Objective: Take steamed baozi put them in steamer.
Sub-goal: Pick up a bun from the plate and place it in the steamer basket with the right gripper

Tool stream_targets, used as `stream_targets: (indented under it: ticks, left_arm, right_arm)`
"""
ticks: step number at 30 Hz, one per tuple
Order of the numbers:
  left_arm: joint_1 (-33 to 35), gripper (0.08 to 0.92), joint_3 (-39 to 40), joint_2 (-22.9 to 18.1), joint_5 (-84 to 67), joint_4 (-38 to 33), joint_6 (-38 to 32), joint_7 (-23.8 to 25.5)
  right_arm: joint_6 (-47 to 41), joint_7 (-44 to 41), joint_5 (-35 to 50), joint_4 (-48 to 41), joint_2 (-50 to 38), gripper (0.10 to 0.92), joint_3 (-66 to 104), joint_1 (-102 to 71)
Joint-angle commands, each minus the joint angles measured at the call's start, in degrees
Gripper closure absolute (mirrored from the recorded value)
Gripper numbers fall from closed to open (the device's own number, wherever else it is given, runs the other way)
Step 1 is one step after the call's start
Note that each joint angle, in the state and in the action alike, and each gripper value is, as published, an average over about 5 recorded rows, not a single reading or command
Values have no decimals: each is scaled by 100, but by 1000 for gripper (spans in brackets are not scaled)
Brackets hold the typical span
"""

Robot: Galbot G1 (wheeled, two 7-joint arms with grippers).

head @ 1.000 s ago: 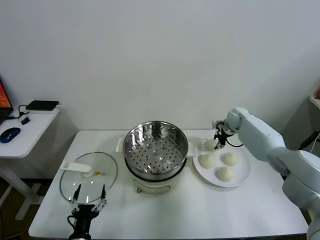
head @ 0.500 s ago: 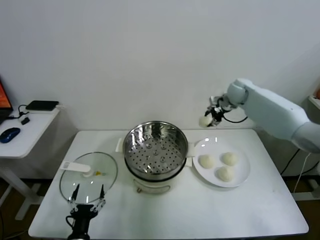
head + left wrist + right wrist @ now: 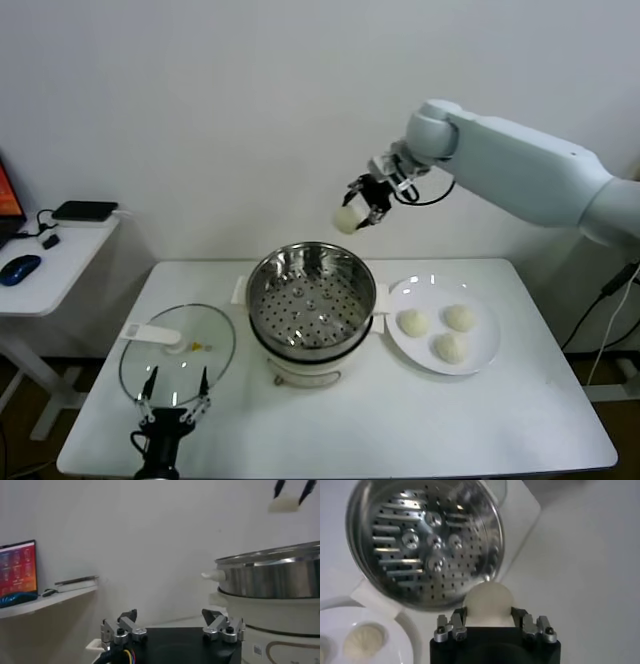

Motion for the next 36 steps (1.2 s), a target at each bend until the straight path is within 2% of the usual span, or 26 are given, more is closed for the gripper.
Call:
stream_targets:
  ticks: [1, 6, 11, 20, 36]
  left_arm:
    - [13, 177, 10, -190, -4, -27, -41, -7]
    - [44, 177, 18, -200, -4, -80, -55, -12]
    - [44, 177, 6, -202, -4, -56, -76, -20]
    - [-3, 177, -8, -217, 7, 33, -86, -27]
    - [-60, 177, 8, -200, 43, 120, -107, -33]
  right_arm:
    - [1361, -166, 117, -177, 912, 398, -678, 344]
    - [2051, -229, -860, -1005, 1302, 382, -653, -103]
    - [2478, -203, -1340, -1740, 1584, 381, -449, -624]
    - [2987, -174, -1714, -2556, 1919, 380, -125, -1186]
    - [3322, -172, -1886, -3286, 2346, 381, 319, -1532]
